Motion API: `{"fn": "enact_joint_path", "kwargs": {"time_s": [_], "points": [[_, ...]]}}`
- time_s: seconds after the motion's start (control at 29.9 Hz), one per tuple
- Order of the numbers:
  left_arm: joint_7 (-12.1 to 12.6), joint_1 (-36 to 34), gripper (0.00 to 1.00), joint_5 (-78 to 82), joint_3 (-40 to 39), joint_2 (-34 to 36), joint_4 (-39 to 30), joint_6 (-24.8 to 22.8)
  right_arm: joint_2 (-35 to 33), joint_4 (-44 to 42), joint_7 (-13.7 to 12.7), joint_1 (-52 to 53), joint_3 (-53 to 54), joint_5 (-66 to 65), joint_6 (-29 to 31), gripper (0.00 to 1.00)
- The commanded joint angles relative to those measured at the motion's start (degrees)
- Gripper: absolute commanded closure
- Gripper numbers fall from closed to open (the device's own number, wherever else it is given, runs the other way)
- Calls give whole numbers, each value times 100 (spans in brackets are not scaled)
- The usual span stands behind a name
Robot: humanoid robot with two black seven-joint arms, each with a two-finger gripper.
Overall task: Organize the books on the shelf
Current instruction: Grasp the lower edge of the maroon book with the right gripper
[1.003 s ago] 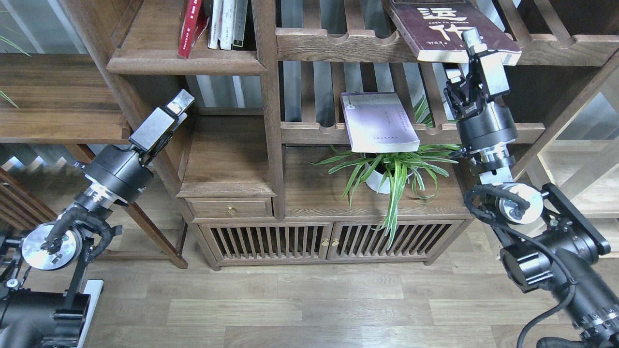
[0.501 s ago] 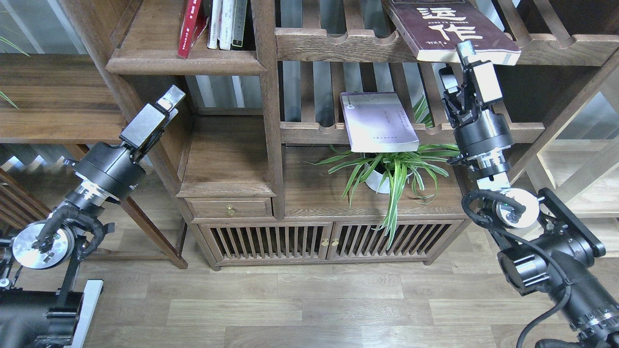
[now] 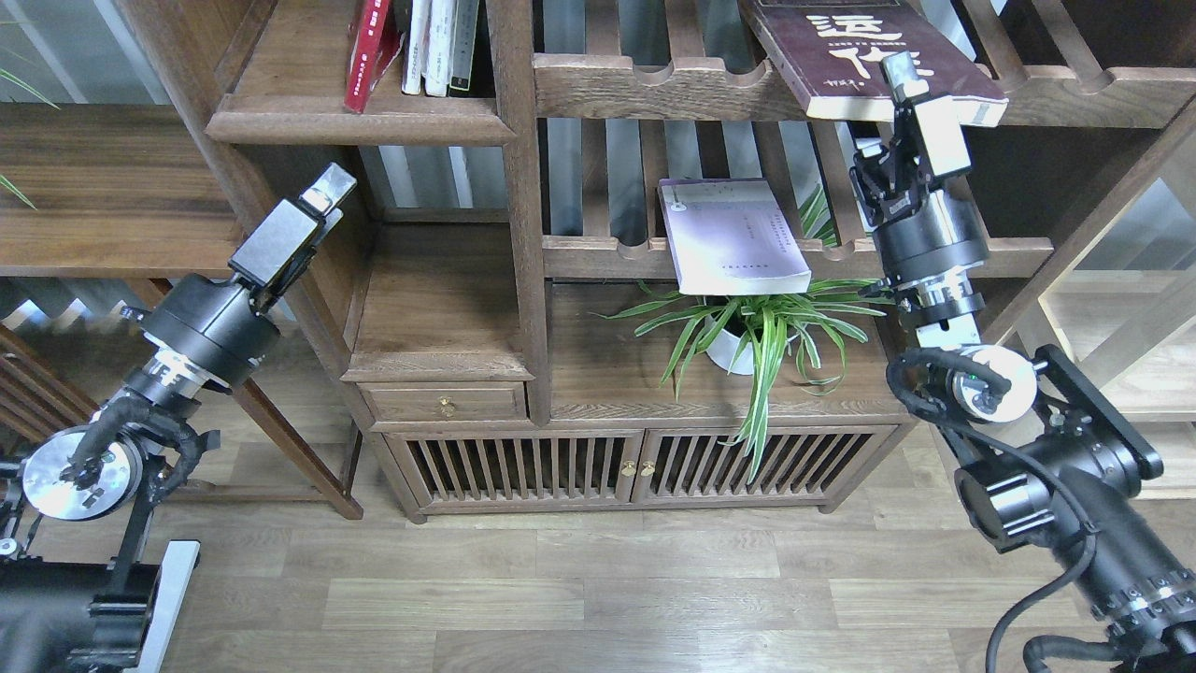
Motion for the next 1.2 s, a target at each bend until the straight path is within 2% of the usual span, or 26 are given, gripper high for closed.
{"fn": "enact_joint_path", "kwargs": {"time_s": [0.0,1.17], "points": [[0,-9,1,0,-9,0,-5,0,58,-25,-2,9,3,1,0,1],[0,-45,1,-9,-61,9,-14,9,49,-342,-28,97,65,10,0,1]]}}
